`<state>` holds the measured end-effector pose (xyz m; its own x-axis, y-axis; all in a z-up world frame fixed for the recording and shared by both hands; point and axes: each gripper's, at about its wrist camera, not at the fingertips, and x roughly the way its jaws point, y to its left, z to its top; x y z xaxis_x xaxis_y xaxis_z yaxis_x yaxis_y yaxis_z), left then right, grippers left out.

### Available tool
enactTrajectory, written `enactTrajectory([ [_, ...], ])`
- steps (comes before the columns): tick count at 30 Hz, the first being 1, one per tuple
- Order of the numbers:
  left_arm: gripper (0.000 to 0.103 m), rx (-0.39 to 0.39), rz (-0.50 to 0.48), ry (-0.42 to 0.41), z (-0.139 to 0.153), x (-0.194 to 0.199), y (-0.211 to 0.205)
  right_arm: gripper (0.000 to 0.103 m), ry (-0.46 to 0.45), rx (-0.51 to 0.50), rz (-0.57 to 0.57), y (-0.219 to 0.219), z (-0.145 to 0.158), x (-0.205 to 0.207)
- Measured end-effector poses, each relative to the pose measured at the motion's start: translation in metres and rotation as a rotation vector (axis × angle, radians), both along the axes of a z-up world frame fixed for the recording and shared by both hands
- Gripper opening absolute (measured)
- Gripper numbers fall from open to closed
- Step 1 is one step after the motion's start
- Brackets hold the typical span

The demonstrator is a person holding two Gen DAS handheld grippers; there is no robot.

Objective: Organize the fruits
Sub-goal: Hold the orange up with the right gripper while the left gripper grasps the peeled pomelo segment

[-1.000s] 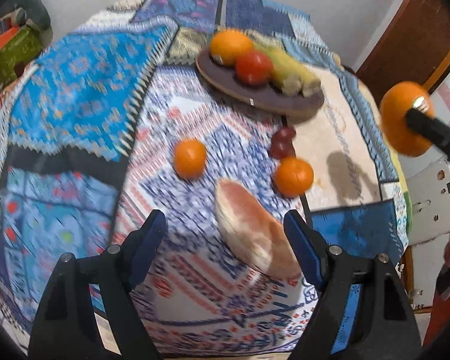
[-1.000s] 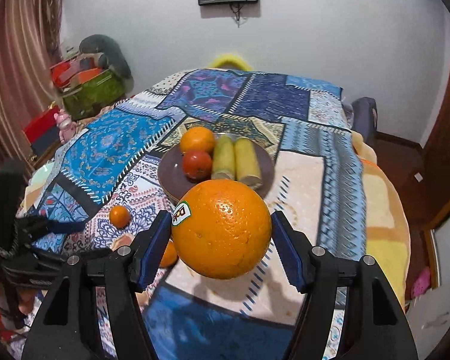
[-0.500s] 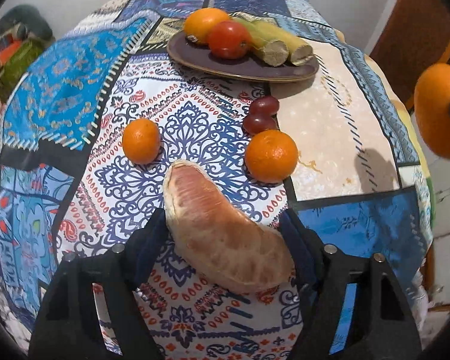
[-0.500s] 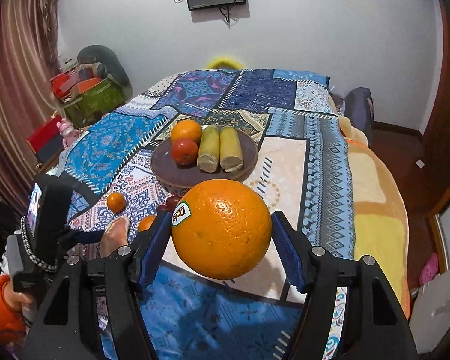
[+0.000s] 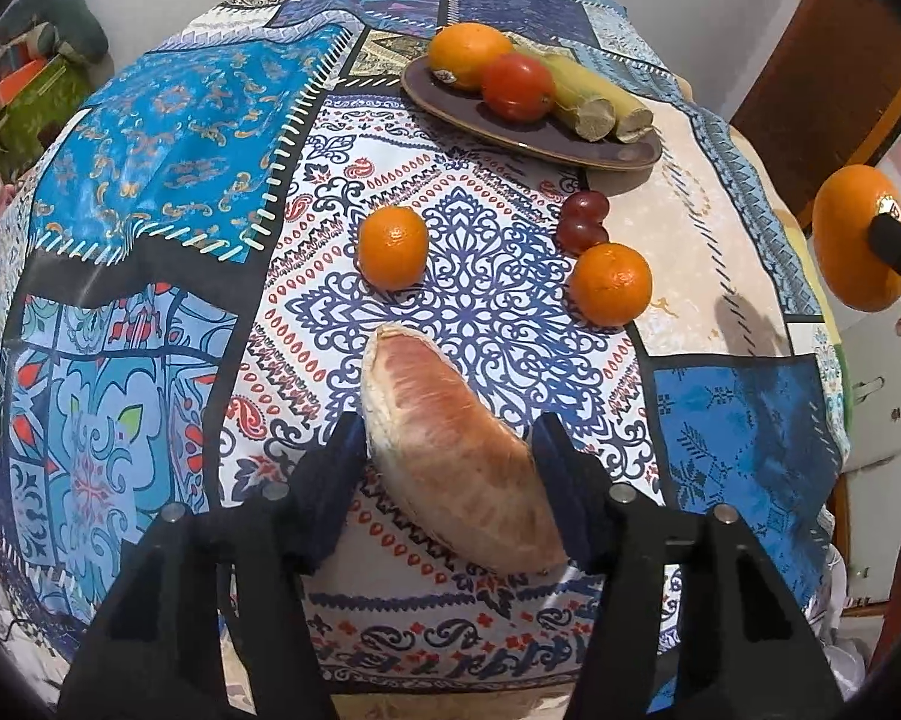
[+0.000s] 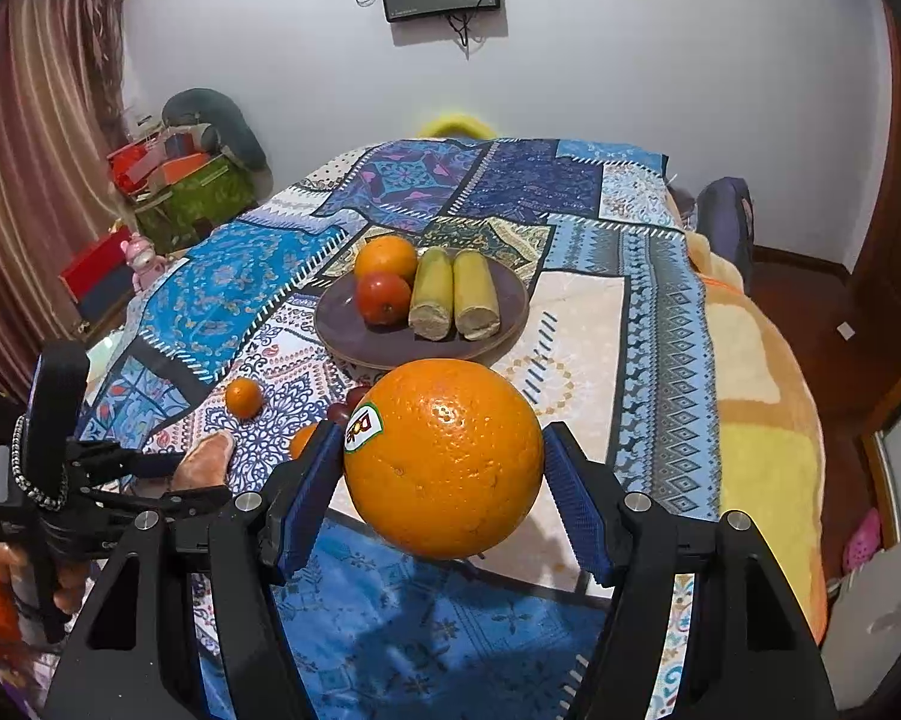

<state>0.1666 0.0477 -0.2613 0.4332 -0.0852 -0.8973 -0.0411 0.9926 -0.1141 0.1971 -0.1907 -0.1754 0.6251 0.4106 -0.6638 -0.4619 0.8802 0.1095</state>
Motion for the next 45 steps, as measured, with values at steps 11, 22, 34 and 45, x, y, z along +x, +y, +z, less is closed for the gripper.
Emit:
enactTrajectory([
  [11, 0.042, 0.032, -0.077, -0.021, -0.002, 0.033, -0.033, 0.065, 0.017, -0.005, 0.008, 0.006, -0.006, 0.0],
  [22, 0.055, 0.041, -0.036, 0.006, -0.006, 0.02, -0.033, 0.065, 0.033, -0.004, -0.003, 0.0, -0.011, 0.002],
  [34, 0.044, 0.062, -0.07, -0.03, -0.002, 0.024, -0.035, 0.065, 0.047, 0.0, 0.013, 0.008, -0.015, 0.006],
  [45, 0.044, 0.053, -0.051, -0.194, 0.058, 0.035, -0.014, 0.065, 0.008, 0.033, 0.007, 0.017, -0.002, 0.032],
])
